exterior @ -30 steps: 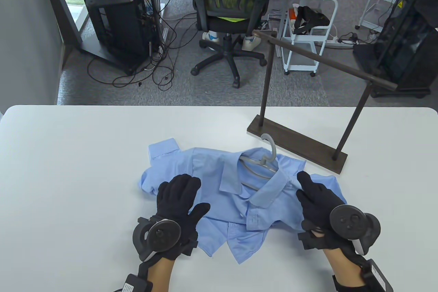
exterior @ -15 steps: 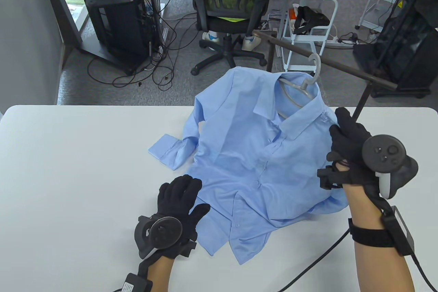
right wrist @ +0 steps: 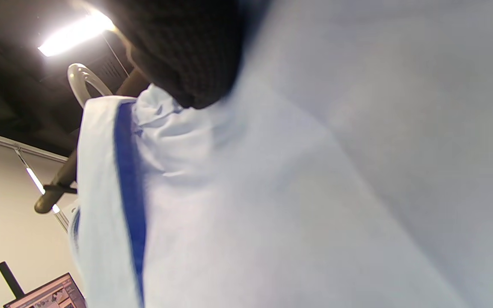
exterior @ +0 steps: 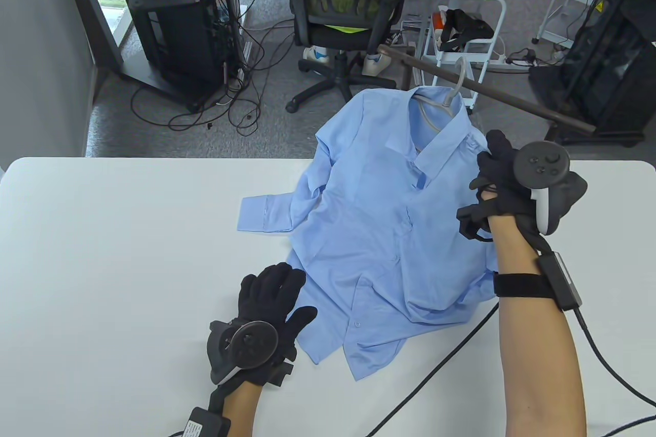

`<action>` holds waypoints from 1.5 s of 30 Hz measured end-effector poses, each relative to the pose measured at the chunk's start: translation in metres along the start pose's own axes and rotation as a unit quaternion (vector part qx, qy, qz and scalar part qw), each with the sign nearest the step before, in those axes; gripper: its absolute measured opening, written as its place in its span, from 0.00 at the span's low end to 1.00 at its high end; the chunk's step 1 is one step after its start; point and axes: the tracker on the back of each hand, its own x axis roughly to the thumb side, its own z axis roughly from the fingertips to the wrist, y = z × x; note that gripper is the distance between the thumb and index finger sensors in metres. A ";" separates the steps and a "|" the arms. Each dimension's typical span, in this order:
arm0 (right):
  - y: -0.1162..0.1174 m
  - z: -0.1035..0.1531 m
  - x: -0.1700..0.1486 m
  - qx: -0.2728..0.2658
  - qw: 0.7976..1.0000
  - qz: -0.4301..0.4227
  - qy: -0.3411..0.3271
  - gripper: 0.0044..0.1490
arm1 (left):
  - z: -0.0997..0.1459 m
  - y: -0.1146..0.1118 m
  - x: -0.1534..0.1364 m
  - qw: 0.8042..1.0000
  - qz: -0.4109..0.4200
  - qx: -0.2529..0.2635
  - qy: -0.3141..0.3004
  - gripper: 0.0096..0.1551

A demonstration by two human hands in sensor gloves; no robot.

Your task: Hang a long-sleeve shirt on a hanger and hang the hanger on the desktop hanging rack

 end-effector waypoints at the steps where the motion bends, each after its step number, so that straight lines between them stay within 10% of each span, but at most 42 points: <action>1: 0.003 0.000 0.000 0.001 1.000 0.001 -0.001 0.31 | 0.000 0.000 0.000 1.000 -0.001 -0.001 0.000 0.45; 16: 0.028 -0.006 -0.013 0.006 1.000 0.016 0.005 0.37 | -0.001 0.000 0.000 1.000 -0.007 -0.010 0.001 0.46; 24: -0.003 0.005 -0.008 0.018 1.000 -0.012 -0.018 0.45 | -0.003 0.000 0.002 0.999 -0.016 -0.034 0.002 0.46; 33: -0.036 0.072 0.005 0.037 0.986 0.004 -0.161 0.45 | -0.004 0.001 0.003 0.998 -0.030 -0.061 0.000 0.45; 45: 0.001 0.171 -0.014 0.109 0.949 0.068 -0.288 0.45 | -0.004 0.003 0.020 0.991 -0.110 -0.057 -0.040 0.48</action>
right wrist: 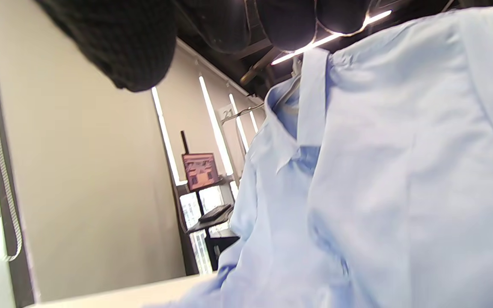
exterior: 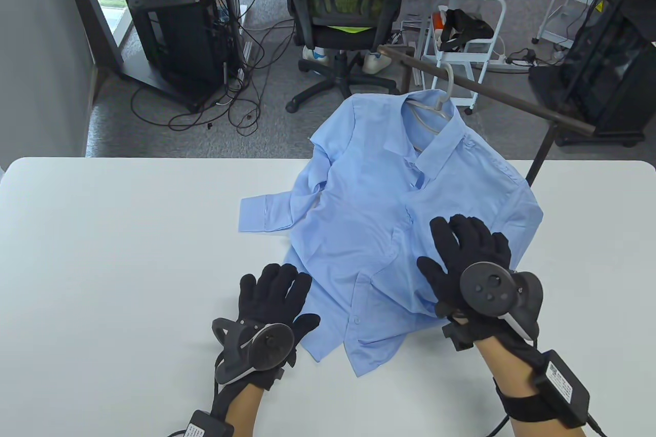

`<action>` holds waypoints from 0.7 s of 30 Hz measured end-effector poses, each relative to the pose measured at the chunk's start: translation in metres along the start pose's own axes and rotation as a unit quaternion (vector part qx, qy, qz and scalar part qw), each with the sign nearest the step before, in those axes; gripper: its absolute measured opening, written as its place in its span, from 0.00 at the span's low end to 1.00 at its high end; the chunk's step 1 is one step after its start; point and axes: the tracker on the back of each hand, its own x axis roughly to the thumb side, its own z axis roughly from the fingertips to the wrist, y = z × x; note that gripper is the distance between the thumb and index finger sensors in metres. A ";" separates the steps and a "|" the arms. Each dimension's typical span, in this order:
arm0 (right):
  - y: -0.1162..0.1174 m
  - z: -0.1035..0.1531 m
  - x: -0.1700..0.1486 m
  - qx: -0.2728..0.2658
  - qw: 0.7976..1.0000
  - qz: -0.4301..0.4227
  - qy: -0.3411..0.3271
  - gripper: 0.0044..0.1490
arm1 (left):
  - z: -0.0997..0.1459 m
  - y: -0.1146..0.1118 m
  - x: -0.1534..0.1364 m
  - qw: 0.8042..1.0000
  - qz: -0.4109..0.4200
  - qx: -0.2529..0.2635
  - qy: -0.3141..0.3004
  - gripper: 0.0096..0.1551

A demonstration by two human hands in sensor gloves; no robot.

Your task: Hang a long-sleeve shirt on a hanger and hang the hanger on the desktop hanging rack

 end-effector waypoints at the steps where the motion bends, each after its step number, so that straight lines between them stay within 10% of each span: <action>1: 0.007 0.007 0.001 0.001 1.000 0.005 -0.009 0.45 | 0.000 -0.001 0.001 1.000 -0.003 -0.003 -0.003 0.48; 21: 0.071 0.061 -0.004 0.072 0.990 0.069 -0.096 0.51 | -0.002 -0.025 0.013 0.997 -0.033 -0.063 -0.037 0.53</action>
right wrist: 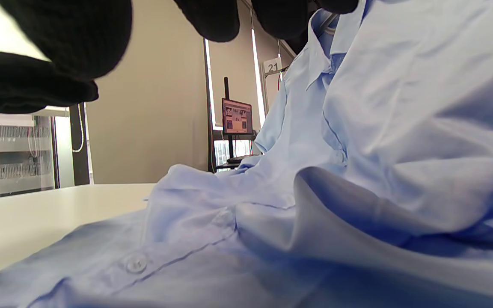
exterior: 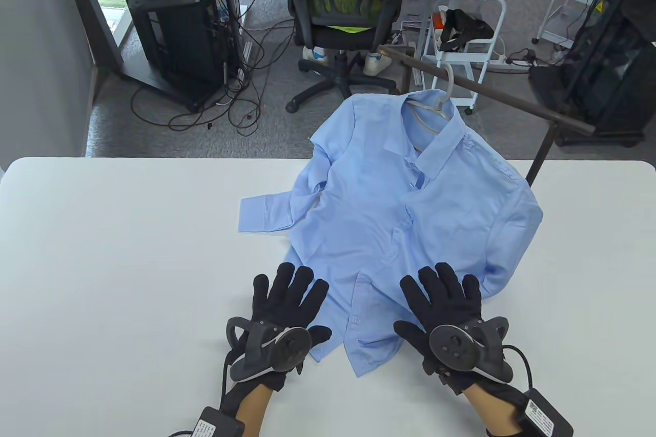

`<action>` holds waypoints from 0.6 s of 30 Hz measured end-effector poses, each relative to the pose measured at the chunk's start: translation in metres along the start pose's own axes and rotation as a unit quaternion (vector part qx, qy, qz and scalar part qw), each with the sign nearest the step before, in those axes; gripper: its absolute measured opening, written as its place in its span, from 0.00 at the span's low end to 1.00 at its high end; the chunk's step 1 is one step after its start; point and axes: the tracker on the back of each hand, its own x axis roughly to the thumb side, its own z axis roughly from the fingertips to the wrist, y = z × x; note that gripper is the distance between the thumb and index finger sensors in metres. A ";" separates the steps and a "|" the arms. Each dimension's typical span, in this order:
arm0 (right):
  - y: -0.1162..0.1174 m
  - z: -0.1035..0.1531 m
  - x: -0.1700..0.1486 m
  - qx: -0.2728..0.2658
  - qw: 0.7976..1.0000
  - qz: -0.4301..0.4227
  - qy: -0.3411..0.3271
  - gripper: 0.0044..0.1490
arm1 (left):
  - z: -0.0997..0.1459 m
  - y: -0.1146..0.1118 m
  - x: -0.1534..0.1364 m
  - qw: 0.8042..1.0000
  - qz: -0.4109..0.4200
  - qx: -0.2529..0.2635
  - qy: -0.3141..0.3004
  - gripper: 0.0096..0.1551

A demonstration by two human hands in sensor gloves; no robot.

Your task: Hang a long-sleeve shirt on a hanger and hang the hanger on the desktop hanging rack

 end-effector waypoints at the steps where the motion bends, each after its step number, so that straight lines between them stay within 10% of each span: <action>1: 0.002 0.001 0.000 0.006 1.000 0.002 -0.001 0.52 | 0.000 -0.002 0.001 1.000 0.001 -0.002 0.001 0.53; 18: 0.009 0.002 0.004 0.025 1.000 0.006 -0.010 0.52 | -0.002 -0.010 0.007 1.000 0.002 -0.028 -0.011 0.55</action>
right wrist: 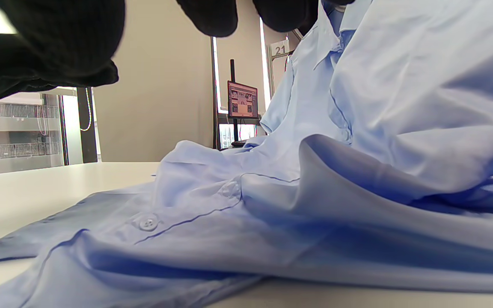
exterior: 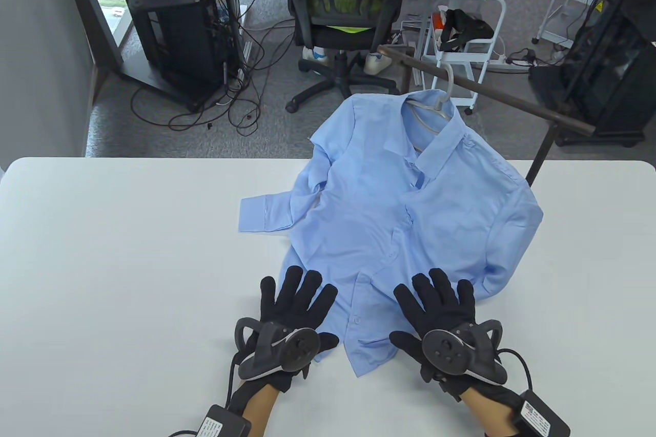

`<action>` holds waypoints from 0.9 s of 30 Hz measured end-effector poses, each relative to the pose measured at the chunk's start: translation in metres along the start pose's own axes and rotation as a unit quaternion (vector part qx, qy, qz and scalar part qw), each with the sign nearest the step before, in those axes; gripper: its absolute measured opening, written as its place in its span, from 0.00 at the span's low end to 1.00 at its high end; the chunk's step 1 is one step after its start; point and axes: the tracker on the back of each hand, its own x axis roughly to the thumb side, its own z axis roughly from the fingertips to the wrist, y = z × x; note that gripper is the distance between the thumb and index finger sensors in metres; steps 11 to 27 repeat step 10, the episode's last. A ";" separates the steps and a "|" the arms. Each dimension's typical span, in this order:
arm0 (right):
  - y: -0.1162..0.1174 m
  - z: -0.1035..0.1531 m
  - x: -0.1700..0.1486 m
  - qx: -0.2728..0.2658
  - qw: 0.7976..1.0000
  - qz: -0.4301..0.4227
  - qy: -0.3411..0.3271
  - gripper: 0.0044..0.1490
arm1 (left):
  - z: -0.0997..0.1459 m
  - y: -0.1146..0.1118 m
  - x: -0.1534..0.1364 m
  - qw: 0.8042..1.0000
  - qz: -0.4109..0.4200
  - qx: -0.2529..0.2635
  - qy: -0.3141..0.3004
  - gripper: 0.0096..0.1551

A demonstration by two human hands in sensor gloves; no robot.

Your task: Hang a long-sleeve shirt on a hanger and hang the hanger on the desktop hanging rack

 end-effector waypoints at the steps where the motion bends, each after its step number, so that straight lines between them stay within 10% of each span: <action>1: 0.000 0.000 0.000 0.000 1.000 0.000 0.000 0.52 | 0.000 0.000 0.000 1.000 0.001 0.001 0.000 0.55; 27: 0.000 0.000 0.000 0.002 1.000 0.003 0.006 0.52 | 0.000 0.000 -0.001 1.000 0.001 0.005 -0.001 0.55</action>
